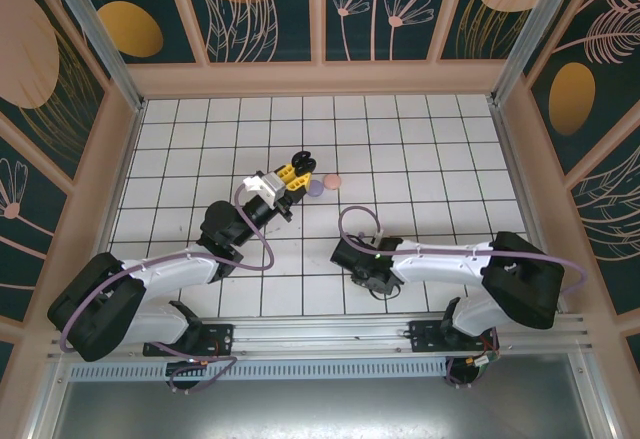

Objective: Insert wireless bluetooth earbuds into charging case

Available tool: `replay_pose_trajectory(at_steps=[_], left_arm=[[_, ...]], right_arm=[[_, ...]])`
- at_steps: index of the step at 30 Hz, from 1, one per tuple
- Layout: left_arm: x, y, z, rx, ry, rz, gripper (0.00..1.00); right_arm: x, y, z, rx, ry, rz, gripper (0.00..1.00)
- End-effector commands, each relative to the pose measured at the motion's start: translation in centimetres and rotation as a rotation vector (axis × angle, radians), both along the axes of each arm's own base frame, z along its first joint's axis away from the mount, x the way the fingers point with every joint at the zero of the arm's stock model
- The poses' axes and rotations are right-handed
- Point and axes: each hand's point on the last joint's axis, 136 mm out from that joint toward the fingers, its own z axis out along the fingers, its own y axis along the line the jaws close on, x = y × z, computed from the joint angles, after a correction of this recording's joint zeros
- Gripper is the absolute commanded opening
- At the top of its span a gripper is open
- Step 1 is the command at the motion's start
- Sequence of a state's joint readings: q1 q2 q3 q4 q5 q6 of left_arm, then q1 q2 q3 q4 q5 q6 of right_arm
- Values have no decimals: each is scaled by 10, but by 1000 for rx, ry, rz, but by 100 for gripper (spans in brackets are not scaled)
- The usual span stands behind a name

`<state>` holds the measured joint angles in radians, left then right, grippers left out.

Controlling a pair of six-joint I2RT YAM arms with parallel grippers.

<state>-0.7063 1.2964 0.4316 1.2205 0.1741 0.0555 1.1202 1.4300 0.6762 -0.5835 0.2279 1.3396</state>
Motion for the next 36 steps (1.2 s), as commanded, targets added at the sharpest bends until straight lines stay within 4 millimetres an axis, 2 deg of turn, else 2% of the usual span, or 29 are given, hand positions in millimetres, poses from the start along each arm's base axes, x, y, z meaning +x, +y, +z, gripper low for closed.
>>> replay_pose_trajectory(at_steps=[1, 6, 29, 36], left_arm=[[-4, 2, 11, -37, -28, -8, 0], [-4, 2, 11, -38, -27, -8, 0], [-4, 1, 12, -44, -23, -15, 0], [-3, 0, 12, -44, -21, -14, 0]], right_arm=[[3, 15, -4, 39, 7, 14, 32], [3, 19, -3, 42, 7, 22, 28], [-6, 27, -4, 59, 22, 17, 28], [-5, 28, -5, 63, 19, 16, 24]])
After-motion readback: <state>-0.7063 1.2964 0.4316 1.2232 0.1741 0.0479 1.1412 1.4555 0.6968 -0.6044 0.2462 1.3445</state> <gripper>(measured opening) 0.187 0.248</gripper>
